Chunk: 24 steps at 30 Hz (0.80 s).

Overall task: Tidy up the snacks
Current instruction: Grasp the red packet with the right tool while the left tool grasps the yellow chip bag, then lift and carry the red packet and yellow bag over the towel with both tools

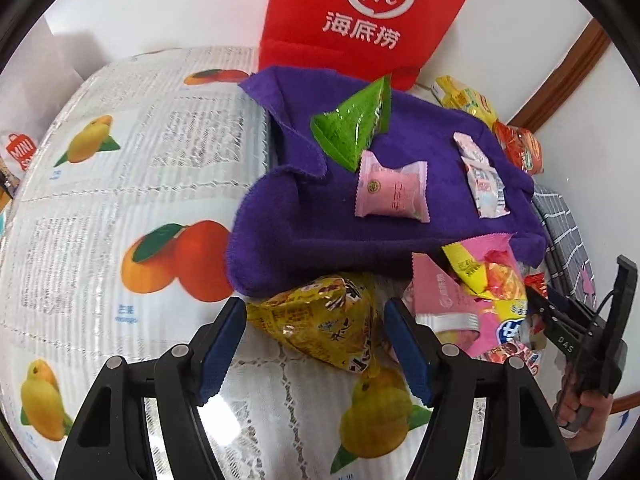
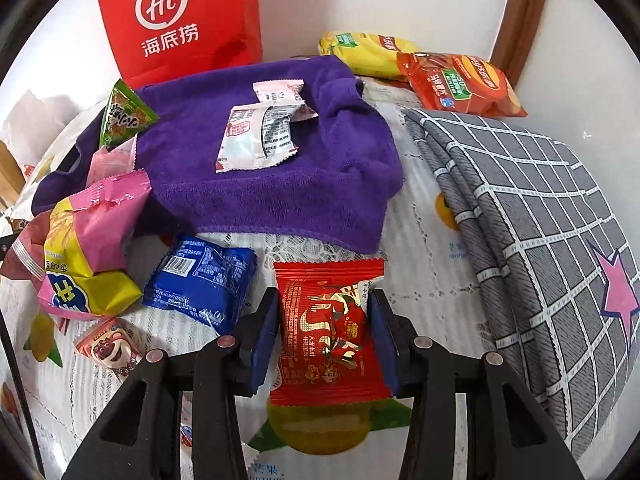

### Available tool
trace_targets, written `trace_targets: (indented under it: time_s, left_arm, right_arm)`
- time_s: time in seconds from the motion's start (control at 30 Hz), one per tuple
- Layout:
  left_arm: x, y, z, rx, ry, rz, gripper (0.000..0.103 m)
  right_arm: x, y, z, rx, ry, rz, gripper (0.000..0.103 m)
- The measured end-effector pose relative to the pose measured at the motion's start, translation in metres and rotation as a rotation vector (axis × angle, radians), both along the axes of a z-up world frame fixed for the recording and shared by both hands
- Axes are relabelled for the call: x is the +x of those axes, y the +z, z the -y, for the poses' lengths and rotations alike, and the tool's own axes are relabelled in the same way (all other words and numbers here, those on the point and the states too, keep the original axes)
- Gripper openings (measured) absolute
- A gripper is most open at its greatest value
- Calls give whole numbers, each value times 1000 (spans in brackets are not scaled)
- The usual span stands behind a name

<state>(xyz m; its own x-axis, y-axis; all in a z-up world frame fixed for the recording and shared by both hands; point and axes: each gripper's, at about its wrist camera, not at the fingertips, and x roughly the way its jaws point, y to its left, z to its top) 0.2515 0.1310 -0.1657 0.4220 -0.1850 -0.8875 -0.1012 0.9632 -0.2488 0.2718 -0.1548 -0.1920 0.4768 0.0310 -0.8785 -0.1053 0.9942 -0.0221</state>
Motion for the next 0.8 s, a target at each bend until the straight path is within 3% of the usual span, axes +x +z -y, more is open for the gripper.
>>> trace_targets:
  time_s: [0.2, 0.5, 0.8]
  left_arm:
    - [5, -14, 10, 27, -14, -9, 69]
    - [-1, -7, 2, 39, -20, 26, 58]
    - [-16, 8, -9, 51, -3, 55, 56]
  right_arm:
    - [-1, -1, -2, -9, -20, 2, 44]
    - [-4, 2, -6, -5, -27, -5, 42]
    - [-11, 17, -8, 34, -27, 12, 40]
